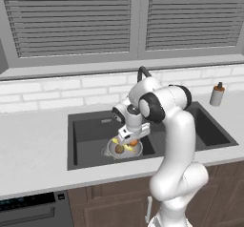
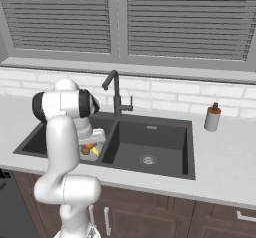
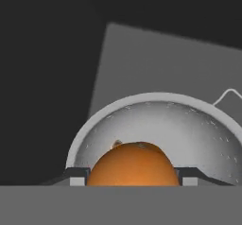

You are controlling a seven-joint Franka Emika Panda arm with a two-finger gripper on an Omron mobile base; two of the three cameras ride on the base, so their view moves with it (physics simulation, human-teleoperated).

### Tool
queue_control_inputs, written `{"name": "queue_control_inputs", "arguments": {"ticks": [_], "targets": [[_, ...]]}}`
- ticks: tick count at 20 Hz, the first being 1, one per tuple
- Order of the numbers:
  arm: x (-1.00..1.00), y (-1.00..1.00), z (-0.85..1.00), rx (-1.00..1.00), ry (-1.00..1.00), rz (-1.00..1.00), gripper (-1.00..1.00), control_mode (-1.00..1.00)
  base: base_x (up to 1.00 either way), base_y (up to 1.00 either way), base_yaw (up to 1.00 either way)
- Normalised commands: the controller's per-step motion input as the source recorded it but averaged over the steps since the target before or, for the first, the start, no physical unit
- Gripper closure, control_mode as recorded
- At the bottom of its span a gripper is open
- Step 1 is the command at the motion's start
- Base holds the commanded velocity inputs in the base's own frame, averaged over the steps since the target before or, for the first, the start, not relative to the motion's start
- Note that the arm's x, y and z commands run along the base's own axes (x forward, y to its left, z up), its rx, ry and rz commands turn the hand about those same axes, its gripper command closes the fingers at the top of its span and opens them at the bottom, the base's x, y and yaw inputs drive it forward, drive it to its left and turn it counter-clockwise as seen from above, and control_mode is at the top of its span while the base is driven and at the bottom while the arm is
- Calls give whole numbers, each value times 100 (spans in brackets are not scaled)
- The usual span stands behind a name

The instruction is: Put the colander in the sink, put the kiwi, banana, tangerine in the colander, and turn on the sink faucet and pour water over the colander.

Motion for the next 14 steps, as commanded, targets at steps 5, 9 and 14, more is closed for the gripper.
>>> {"name": "queue_control_inputs", "arguments": {"ticks": [5,9,14], "targets": [[48,46,-38,-15,2,0,100,-100,0,0,0],[26,51,-49,-13,4,0,-100,-100,0,0,0],[21,30,-24,-6,-3,0,-100,-100,0,0,0]]}}
